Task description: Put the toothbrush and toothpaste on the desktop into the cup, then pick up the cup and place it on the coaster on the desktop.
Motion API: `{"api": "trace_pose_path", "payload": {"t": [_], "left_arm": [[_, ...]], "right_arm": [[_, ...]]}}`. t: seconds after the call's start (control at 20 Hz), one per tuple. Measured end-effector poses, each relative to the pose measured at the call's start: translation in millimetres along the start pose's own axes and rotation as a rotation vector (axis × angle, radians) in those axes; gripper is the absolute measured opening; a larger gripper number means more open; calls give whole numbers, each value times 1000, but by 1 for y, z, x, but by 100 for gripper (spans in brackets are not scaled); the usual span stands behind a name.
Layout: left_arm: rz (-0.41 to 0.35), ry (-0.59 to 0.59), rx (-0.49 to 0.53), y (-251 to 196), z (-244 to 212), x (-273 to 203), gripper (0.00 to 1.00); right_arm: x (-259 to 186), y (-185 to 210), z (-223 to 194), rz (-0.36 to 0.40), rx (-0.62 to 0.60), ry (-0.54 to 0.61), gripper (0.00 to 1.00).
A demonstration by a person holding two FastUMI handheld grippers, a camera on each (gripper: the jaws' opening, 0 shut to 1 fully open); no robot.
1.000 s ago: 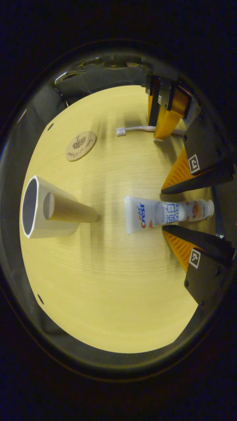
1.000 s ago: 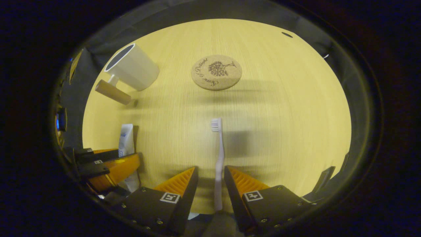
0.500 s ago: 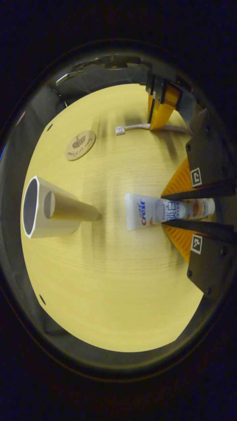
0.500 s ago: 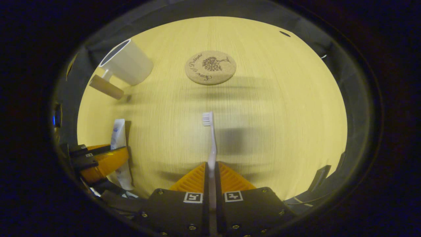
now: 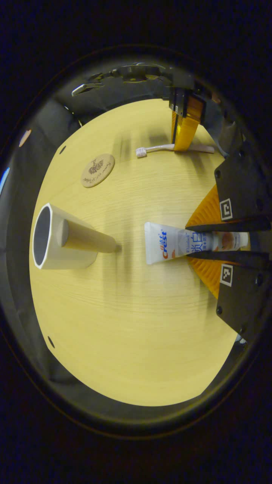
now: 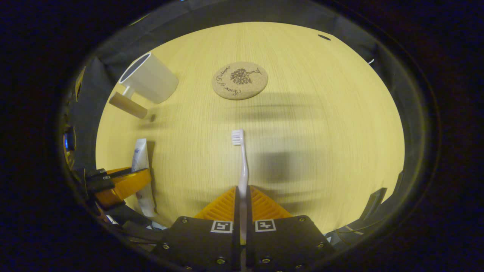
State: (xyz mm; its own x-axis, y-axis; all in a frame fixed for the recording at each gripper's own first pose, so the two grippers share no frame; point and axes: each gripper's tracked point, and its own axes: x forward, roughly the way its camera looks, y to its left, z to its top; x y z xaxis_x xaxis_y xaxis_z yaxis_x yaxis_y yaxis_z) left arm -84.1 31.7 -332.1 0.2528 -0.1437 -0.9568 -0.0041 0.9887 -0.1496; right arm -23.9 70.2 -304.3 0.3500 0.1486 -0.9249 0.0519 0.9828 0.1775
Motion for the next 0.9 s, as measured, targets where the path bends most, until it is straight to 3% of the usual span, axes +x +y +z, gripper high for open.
{"api": "trace_pose_path", "payload": {"t": [0.3,0.35,0.65,0.9], "left_arm": [[-9,-152,-44,12,18,-28,28],[-17,-170,-60,13,21,-31,20],[-21,-326,-111,22,47,-66,19],[-22,-573,-146,31,102,-117,20]], "right_arm": [[-21,9,18,61,-28,-126,7],[-25,12,20,69,-32,-147,7],[-55,25,42,135,-29,-273,5],[-93,31,79,170,-47,-448,5]]}}
